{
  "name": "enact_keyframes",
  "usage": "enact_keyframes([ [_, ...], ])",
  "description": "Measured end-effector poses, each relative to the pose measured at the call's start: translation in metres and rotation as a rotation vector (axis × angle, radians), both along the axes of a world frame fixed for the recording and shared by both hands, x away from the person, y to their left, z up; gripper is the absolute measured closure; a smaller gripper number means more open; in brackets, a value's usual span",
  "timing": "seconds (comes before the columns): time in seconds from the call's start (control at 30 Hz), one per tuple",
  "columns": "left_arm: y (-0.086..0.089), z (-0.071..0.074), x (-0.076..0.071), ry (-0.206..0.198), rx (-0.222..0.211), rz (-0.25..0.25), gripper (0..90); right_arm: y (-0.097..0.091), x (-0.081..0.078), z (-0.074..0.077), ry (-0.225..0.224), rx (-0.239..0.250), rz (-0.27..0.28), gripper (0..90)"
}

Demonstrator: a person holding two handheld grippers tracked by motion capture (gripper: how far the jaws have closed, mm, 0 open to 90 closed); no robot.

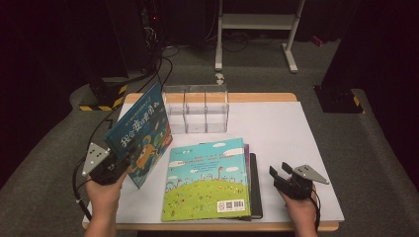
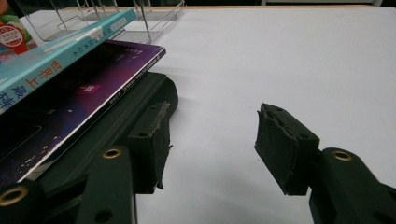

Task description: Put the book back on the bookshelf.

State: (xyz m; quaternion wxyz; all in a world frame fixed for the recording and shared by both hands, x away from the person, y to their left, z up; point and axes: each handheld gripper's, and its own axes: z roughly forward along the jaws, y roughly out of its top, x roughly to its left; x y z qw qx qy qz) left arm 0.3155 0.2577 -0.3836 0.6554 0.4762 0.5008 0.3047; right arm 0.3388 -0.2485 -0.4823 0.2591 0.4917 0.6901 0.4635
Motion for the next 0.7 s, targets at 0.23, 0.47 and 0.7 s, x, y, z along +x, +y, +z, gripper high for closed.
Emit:
enact_keyframes([
  [0.23,-0.0002,-0.0004,-0.0007,0.000,-0.014,-0.006,78.6,0.0002,0.0023,-0.0026,0.002,-0.088,0.004,41.9],
  [0.47,-0.0041,-0.0006,-0.0016,-0.015,-0.003,0.006,78.5,-0.0005,0.0056,-0.0042,0.007,-0.097,0.006,42.0],
  [0.7,-0.0050,0.0013,-0.0014,-0.023,-0.007,0.007,77.8,0.0026,0.0044,-0.0005,-0.002,-0.087,0.023,42.0],
])
